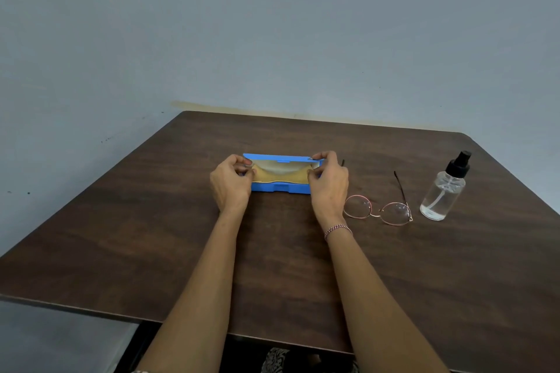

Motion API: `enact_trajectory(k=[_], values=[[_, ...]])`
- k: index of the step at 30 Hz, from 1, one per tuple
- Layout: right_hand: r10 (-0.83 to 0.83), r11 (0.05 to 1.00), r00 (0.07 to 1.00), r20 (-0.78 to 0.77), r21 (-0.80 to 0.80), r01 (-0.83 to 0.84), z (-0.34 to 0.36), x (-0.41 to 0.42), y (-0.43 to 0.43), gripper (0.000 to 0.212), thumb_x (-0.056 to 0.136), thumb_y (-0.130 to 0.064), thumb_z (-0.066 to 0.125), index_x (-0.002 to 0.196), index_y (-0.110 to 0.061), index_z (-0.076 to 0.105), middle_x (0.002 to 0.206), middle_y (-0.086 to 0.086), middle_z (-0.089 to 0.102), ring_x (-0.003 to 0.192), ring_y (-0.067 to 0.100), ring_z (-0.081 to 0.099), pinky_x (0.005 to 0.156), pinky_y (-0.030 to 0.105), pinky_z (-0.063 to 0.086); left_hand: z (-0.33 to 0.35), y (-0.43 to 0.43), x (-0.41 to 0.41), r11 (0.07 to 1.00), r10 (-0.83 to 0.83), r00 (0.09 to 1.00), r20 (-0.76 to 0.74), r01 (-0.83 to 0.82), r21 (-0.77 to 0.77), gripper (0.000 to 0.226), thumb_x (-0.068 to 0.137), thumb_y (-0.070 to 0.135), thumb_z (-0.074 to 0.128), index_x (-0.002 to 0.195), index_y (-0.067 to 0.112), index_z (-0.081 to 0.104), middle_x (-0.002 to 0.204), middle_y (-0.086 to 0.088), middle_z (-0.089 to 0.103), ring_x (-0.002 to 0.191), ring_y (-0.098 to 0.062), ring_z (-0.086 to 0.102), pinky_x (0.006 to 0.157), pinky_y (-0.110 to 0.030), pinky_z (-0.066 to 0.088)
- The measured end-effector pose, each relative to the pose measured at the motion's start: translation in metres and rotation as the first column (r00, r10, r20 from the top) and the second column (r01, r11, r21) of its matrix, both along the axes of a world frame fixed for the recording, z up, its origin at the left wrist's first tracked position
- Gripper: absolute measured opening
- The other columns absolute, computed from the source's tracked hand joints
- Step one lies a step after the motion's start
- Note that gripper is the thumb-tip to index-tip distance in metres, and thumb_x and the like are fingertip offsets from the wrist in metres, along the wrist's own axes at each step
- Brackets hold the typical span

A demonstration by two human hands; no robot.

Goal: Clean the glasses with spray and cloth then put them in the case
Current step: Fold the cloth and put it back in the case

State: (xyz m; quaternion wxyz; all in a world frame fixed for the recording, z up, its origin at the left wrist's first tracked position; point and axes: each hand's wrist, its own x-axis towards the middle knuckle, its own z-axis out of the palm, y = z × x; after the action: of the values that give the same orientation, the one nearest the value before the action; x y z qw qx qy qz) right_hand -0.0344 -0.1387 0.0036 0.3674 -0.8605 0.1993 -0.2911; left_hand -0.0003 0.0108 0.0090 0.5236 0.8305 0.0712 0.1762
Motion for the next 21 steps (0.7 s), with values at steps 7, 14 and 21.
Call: enact_trajectory(k=[7,14,21], values=[[-0.035,0.999,0.999,-0.013,0.027,0.035,0.001,-0.006,0.003,0.043,0.083,-0.011,0.068,0.116,-0.022,0.043,0.095,0.004,0.063,0.094,0.017,0.055,0.07,0.03,0.047,0.001,0.005,-0.004,0.997,0.051,0.998,0.027,-0.053,0.06,0.02,0.076,0.012,0.075,0.078,0.027,0.062,0.075,0.015,0.062,0.077,-0.003,0.059,0.067,-0.019,0.043],[-0.033,0.993,0.999,-0.032,-0.111,0.029,0.004,-0.012,0.005,0.044,0.083,-0.003,0.064,0.119,-0.017,0.044,0.096,0.003,0.061,0.1,0.02,0.048,0.065,0.03,0.041,-0.004,0.005,-0.008,0.996,0.024,0.997,0.076,-0.03,0.08,0.02,0.074,0.008,0.075,0.083,0.023,0.064,0.075,0.012,0.066,0.078,-0.003,0.06,0.074,-0.021,0.046],[-0.024,0.983,0.996,-0.086,-0.185,0.008,0.005,-0.014,0.004,0.044,0.081,0.001,0.066,0.116,-0.019,0.047,0.102,0.0,0.06,0.101,0.017,0.046,0.07,0.029,0.045,-0.005,0.005,-0.01,0.992,0.013,0.996,0.09,-0.024,0.121,0.021,0.076,0.007,0.074,0.087,0.023,0.066,0.081,0.011,0.068,0.084,-0.006,0.063,0.076,-0.023,0.048]])
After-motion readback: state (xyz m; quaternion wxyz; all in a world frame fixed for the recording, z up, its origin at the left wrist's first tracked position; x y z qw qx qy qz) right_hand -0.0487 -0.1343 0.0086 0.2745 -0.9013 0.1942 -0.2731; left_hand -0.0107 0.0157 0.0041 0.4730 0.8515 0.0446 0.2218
